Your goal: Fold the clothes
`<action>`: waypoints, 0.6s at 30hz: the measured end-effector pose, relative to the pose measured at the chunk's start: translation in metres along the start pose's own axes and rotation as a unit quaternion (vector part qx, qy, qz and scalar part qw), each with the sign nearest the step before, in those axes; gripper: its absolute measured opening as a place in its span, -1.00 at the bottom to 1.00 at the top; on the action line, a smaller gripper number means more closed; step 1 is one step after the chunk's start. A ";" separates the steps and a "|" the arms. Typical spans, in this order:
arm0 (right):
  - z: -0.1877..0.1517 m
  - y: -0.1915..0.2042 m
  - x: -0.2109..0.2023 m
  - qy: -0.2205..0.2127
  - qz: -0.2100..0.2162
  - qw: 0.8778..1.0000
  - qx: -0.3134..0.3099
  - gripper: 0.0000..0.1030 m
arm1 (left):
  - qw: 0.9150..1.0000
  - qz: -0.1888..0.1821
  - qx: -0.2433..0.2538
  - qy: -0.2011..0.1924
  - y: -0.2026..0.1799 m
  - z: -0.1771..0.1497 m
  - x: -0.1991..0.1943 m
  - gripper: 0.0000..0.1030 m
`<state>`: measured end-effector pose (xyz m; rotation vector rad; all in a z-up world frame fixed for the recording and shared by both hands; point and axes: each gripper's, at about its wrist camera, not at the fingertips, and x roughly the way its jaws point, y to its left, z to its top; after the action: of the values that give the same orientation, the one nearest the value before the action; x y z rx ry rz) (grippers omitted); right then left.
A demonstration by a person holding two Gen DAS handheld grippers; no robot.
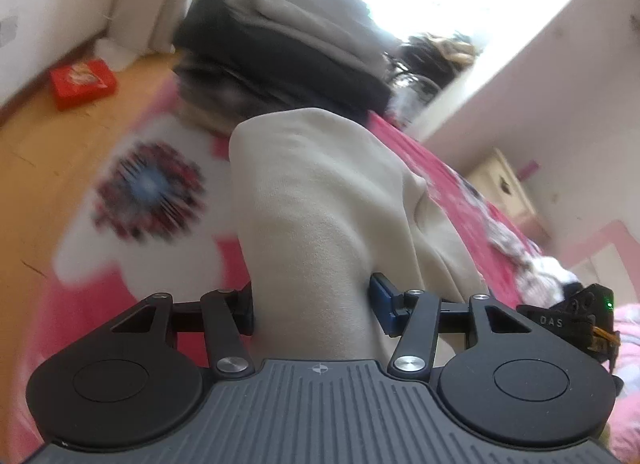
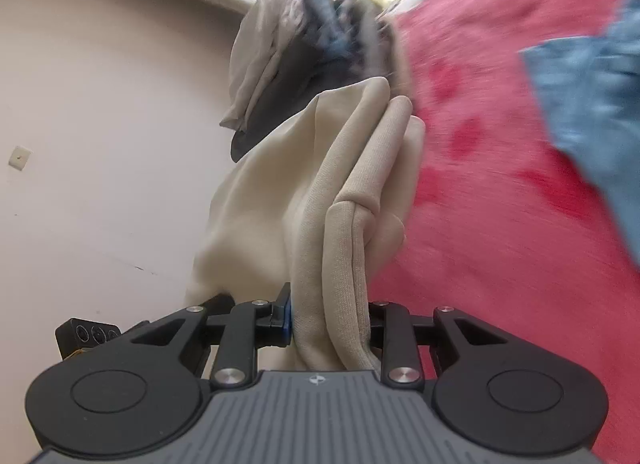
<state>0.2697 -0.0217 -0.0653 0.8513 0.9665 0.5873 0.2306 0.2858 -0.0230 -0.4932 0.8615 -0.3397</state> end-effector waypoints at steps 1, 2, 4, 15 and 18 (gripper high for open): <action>0.004 0.001 0.015 0.002 0.000 1.000 0.001 -0.44 | 1.000 0.003 0.001 0.001 0.011 0.008 0.005 0.03; 0.006 -0.003 0.028 0.003 -0.004 1.000 0.002 -0.44 | 1.000 0.006 0.002 0.002 0.021 0.016 0.010 0.04; 0.008 -0.013 0.053 0.005 -0.017 1.000 0.008 -0.44 | 1.000 0.009 0.001 0.009 0.041 0.022 0.029 0.07; -0.003 -0.060 0.068 -0.003 -0.037 0.999 0.022 0.05 | 0.998 -0.014 -0.053 0.024 0.107 0.009 0.055 0.32; -0.006 -0.039 0.028 -0.059 -0.055 0.996 -0.031 0.04 | 1.000 0.005 -0.006 -0.007 0.092 0.018 0.037 0.32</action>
<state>0.2802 -0.0196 -0.1129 0.7642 0.8772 0.4644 0.2759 0.3506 -0.0866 -0.5008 0.8534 -0.3217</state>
